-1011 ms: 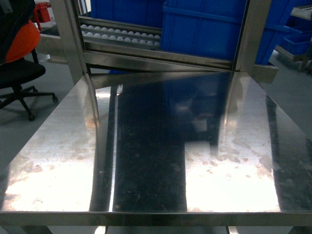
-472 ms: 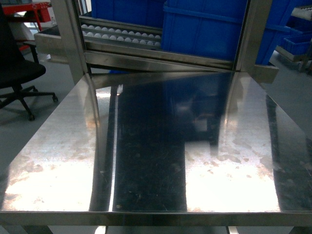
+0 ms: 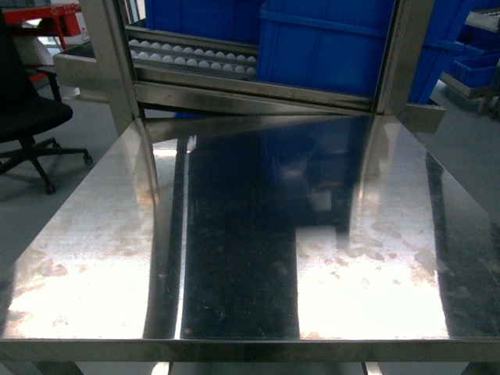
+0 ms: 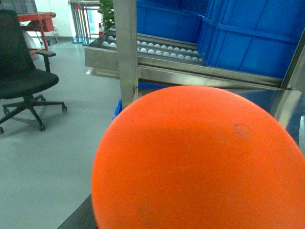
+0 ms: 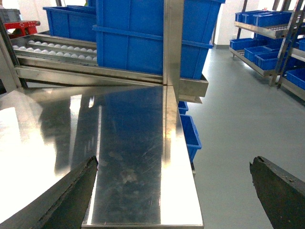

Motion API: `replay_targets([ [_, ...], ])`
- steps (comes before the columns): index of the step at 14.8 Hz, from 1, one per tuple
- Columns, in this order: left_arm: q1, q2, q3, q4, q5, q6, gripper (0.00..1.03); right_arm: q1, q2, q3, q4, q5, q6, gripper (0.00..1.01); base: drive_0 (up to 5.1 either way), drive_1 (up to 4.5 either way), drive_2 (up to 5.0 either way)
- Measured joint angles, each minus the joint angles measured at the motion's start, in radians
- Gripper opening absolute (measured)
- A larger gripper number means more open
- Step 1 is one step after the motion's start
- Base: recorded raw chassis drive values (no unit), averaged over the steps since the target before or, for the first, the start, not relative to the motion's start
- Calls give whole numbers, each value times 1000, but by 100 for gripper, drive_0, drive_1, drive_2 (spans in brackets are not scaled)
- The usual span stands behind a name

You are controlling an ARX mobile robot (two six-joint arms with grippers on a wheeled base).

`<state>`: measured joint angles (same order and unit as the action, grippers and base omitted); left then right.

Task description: Pick capacitor and pack into box

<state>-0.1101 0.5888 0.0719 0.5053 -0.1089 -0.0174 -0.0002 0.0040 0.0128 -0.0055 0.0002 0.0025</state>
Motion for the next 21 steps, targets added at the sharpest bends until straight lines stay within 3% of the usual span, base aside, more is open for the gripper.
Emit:
replay_targets([
  [1,24,-32,-11,-22,30,0,44,0,0,0,0,0,0,98,0,0,0],
  [2,100,-71,-23,-50,97,0,44,0,0,0,1,0,0,98,0,0,0],
  [3,117,-100,-26,-71,90,0,44,0,0,0,0,0,0,98,0,0,0],
  [5,106,-140,-59,-57,111,2,44,0,0,0,0,0,0,98,0,0,0],
  [13,110,-354,-59,-271,108,3,44,0,0,0,0,0,0,98,0,0,0],
  [19,110,-414,-59,-330,108,3,44,0,0,0,0,0,0,98,0,0,0],
  [21,109,-577,-58,-515,108,3,44,0,0,0,0,0,0,98,0,0,0],
])
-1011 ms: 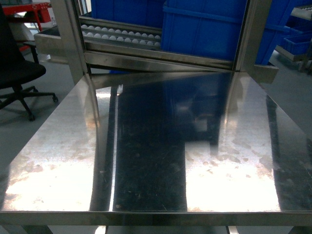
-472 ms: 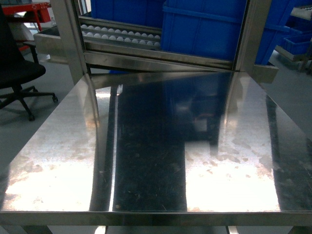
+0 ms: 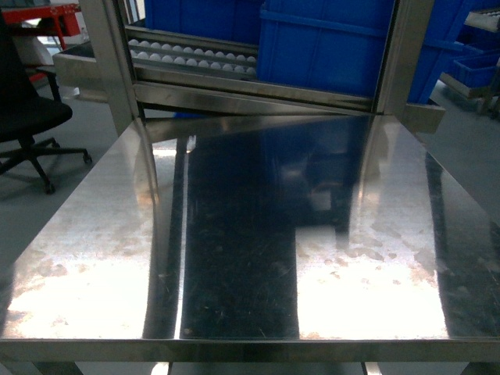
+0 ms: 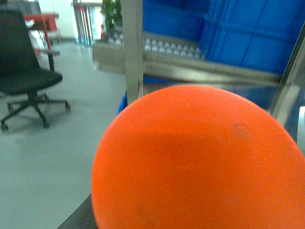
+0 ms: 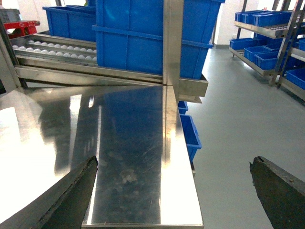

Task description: Pick capacitor and pack into box

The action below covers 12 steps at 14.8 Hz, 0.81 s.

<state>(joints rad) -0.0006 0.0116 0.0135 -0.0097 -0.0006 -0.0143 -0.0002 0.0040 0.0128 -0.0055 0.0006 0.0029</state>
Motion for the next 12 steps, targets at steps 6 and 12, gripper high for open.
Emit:
replay_targets([
  [6,0,-1,0,2,-1,1,44,0,0,0,0,0,0,98,0,0,0],
  [12,0,-1,0,3,0,1,44,0,0,0,0,0,0,98,0,0,0],
])
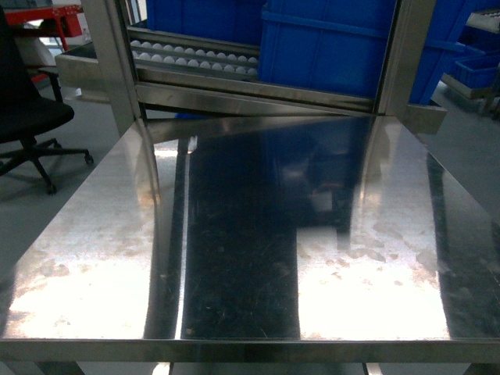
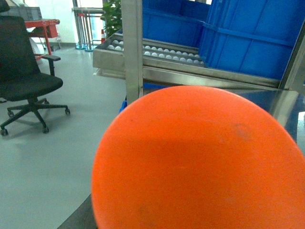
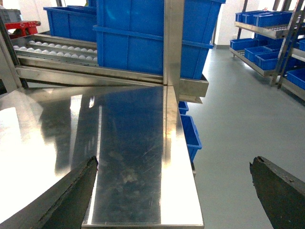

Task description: Pick capacitor and pack into box

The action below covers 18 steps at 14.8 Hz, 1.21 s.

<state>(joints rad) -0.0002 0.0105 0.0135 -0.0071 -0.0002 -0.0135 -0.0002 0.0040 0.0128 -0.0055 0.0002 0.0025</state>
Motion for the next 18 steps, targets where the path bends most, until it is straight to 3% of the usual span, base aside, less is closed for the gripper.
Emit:
replay_targets([
  [18,0,0,0,3,0,0,44,0,0,0,2,0,0,98,0,0,0],
])
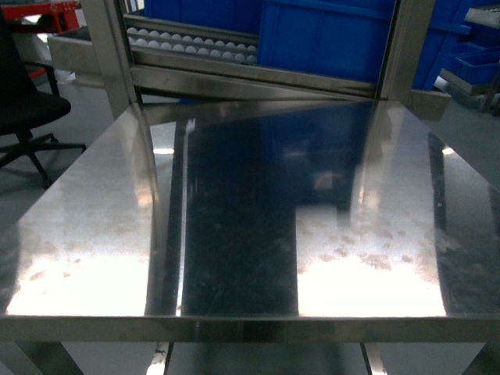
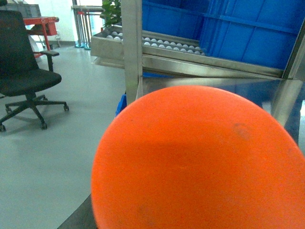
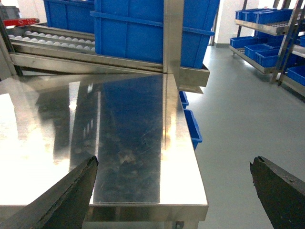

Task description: Pick capacitor and pack into box

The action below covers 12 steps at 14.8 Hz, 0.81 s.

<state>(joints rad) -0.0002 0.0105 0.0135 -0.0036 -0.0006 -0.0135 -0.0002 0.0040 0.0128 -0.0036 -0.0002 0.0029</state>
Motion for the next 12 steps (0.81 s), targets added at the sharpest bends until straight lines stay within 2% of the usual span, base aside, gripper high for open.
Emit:
replay_targets([
  [12,0,0,0,-3,0,3,44,0,0,0,-2,0,0,98,0,0,0],
])
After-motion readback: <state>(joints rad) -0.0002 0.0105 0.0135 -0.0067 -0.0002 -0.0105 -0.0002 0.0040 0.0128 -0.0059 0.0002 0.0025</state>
